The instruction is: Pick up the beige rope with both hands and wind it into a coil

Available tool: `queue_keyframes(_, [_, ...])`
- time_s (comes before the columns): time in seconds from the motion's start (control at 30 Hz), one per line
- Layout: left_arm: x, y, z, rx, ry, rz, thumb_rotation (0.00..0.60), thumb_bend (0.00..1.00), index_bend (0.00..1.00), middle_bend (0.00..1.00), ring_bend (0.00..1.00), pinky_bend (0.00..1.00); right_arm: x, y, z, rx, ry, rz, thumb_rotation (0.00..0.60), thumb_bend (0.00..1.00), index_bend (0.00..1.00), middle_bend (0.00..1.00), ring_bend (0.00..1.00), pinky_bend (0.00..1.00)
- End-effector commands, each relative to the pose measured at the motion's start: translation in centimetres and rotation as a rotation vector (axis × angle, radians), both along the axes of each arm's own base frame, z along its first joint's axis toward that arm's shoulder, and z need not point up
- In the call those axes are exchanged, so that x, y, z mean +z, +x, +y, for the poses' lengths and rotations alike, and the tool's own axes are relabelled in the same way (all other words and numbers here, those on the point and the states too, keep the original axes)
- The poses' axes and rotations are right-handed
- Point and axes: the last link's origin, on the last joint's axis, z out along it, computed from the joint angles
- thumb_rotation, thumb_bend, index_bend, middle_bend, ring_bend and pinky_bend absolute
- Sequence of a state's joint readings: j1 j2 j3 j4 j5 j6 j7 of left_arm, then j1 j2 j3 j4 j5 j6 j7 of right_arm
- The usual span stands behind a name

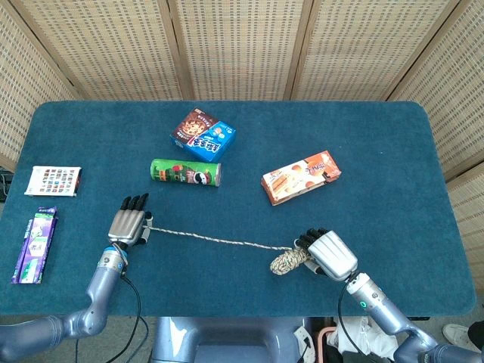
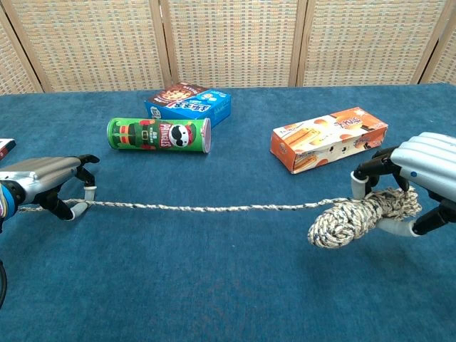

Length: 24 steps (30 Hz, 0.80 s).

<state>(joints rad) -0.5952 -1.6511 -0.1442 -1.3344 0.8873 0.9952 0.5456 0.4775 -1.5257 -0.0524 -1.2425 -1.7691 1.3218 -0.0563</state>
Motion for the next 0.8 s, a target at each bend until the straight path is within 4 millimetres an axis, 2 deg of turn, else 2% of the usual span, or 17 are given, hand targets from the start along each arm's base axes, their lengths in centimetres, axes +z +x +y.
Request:
queue_keyframes(0.03, [0.1,-0.1,0.1,0.001,0.002,-0.001,0.600,0.50,0.74,0.00,0.00,0.00,0.0,0.1,0.0,0.001,0.000,-0.003,0.600,0.44,0.59,0.61,0.41,0.57])
queue_keyframes(0.23, [1.1,-0.1,0.5,-0.054,0.035,0.004,0.600,0.50,0.78,0.00,0.00,0.00,0.4,0.7,-0.2,0.001,0.032,-0.043,0.600,0.45,0.59,0.62,0.41,0.57])
queue_keyframes(0.43, [2.0,-0.1,0.6,-0.219,0.078,0.052,0.600,0.51,0.82,0.00,0.00,0.00,1.3,2.9,-1.1,0.033,0.029,-0.109,0.600,0.50,0.61,0.63,0.43,0.59])
queue_keyframes(0.53, [2.6,-0.2,0.6,-0.314,0.094,0.062,0.600,0.53,0.82,0.00,0.00,0.00,2.2,4.9,-1.9,0.044,0.035,-0.163,0.600,0.53,0.61,0.64,0.44,0.60])
queue_keyframes(0.8, [4.3,0.9,1.2,-0.512,0.140,0.032,0.600,0.53,0.82,0.00,0.00,0.00,4.5,12.2,-4.7,0.019,0.093,-0.245,0.600,0.57,0.63,0.66,0.47,0.69])
